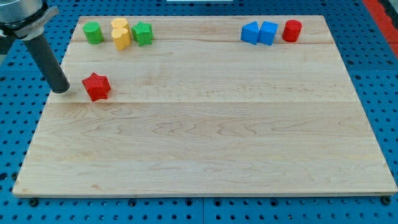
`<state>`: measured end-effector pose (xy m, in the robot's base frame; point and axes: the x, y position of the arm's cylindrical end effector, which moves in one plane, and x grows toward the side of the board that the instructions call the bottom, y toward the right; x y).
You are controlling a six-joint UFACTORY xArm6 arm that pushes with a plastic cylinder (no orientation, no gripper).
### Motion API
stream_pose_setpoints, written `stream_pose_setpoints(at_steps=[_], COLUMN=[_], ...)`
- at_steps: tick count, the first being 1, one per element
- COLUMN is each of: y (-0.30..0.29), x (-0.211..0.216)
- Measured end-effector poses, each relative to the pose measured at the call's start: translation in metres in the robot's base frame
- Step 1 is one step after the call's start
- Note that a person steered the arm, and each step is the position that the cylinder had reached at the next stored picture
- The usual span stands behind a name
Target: Move your arm to the center left
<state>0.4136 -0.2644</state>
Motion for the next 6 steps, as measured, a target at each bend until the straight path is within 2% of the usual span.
stream_pose_setpoints(at_steps=[6], y=[0.0], x=[0.0])
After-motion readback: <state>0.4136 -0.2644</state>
